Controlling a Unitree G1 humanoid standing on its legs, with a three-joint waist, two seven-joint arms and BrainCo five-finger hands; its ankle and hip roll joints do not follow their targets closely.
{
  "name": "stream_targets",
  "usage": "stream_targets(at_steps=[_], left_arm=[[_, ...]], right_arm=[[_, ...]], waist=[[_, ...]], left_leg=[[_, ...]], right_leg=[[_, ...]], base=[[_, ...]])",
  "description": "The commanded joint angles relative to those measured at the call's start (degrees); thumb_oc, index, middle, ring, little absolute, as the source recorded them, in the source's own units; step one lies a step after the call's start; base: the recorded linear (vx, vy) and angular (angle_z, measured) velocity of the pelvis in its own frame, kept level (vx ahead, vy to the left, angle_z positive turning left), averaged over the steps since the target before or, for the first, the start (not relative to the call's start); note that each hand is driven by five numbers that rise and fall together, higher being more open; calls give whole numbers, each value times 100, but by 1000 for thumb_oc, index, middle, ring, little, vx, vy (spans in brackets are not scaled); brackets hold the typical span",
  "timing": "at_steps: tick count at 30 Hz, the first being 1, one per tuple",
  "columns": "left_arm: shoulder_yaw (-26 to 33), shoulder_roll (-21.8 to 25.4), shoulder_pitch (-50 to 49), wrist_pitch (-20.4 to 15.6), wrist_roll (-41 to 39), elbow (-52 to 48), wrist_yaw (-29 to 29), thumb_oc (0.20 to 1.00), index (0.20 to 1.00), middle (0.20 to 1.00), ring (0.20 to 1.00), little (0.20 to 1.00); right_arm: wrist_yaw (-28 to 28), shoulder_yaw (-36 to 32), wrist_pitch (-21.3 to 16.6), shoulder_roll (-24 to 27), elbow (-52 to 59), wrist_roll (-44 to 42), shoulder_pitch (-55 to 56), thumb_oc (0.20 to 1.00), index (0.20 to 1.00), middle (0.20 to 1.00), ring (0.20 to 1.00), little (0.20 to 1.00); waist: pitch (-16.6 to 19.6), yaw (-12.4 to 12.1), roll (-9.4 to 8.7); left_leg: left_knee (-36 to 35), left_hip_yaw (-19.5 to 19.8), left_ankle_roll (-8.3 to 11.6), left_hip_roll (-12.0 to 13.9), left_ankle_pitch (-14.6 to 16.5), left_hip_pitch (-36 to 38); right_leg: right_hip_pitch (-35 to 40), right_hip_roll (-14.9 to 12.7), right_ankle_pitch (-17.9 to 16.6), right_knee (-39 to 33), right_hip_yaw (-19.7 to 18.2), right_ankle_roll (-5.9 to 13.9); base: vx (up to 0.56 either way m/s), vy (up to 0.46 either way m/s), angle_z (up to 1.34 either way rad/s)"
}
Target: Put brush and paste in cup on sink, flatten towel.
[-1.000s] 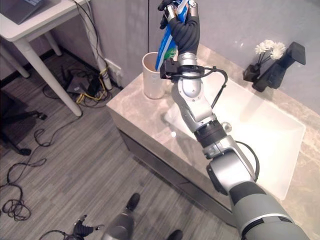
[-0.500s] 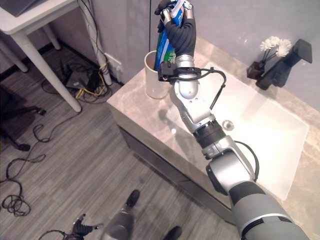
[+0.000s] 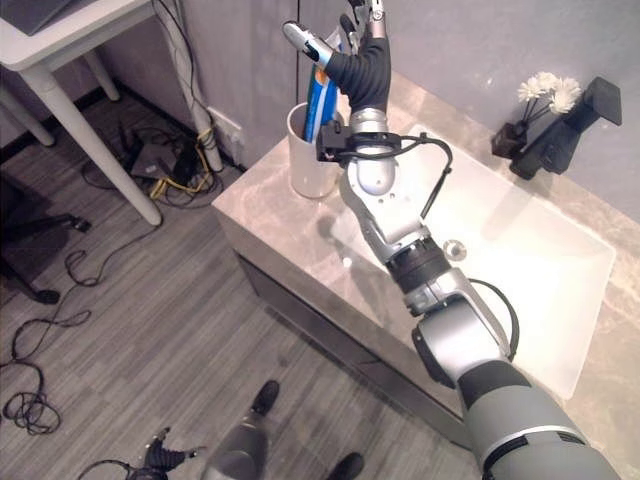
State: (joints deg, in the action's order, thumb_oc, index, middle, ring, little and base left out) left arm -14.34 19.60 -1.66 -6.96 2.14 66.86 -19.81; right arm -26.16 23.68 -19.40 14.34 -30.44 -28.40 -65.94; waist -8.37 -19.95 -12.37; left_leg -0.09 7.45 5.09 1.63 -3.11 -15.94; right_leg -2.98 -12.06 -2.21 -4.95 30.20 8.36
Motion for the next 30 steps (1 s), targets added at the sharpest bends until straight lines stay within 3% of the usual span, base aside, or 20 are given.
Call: stream_targets(at_steps=[1,9,16,20,22,25,26,27,30], left_arm=[[-248,19,95,27,-74,387,-69,1000,1000,1000,1000,1000],[-377,-50,169,74,93,458,22,1000,1000,1000,1000,1000],[-337,-217,161,205,302,601,110,1000,1000,1000,1000,1000],[-202,-342,131,241,382,583,189,1000,1000,1000,1000,1000],[-98,-380,49,161,478,424,352,1000,1000,1000,1000,1000],[-112,-470,-3,56,715,287,554,1000,1000,1000,1000,1000],[-136,-460,-2,56,716,287,553,1000,1000,1000,1000,1000],[-78,-509,-6,39,864,301,617,1000,1000,1000,1000,1000],[-133,-515,9,65,1041,349,626,1000,1000,1000,1000,1000]], right_arm=[[-138,-59,-134,66,-115,295,-319,1000,1000,1000,1000,1000],[-653,-499,5,191,253,1096,-157,1000,1000,1000,1000,1000],[-870,-861,233,764,1046,2059,149,1000,1000,1000,1000,1000],[-490,-877,291,1706,1772,2389,569,1000,1000,1000,1000,1000],[-236,-734,430,2878,2216,3110,964,1000,1000,1000,1000,1000],[-301,-1309,457,3922,2728,3967,1957,1000,1000,1000,1000,1000],[-296,-1363,462,3932,2761,3972,2017,1000,1000,1000,1000,1000],[-455,-2262,429,4297,3178,4278,3071,1000,1000,1000,1000,1000],[-626,-2747,538,4416,3182,4493,3530,1000,1000,1000,1000,1000]], waist=[[124,-175,70],[320,-54,242],[612,248,505],[701,522,621],[725,698,709],[781,950,859],[789,936,850],[823,1129,943],[843,1173,975]], left_leg=[[-491,-7,102,200,-187,230],[-491,-119,114,259,-151,450],[-491,-452,141,408,-133,852],[-491,-546,191,504,-167,1078],[-491,-572,262,603,-187,1169],[-491,-592,347,717,-251,1190],[-491,-580,340,711,-279,1167],[-491,-581,370,756,-324,1157],[-491,-579,389,766,-344,1179]], right_leg=[[409,-676,-785,-5,-205,592],[591,-659,-708,-5,-272,554],[767,-585,-537,-5,-485,473],[941,-470,-393,-5,-547,379],[1034,-347,-289,-5,-555,346],[1054,-206,-199,-5,-567,299],[1039,-210,-221,-5,-558,296],[1018,-126,-179,-5,-587,260],[1023,-108,-166,-5,-596,246]], base=[[0,0,0],[-6,-2,-1],[-31,-10,-18],[-32,-67,-22],[-62,-84,-5],[-51,-64,-4],[-61,-60,-16],[-43,-35,-8],[-28,-49,-6]])
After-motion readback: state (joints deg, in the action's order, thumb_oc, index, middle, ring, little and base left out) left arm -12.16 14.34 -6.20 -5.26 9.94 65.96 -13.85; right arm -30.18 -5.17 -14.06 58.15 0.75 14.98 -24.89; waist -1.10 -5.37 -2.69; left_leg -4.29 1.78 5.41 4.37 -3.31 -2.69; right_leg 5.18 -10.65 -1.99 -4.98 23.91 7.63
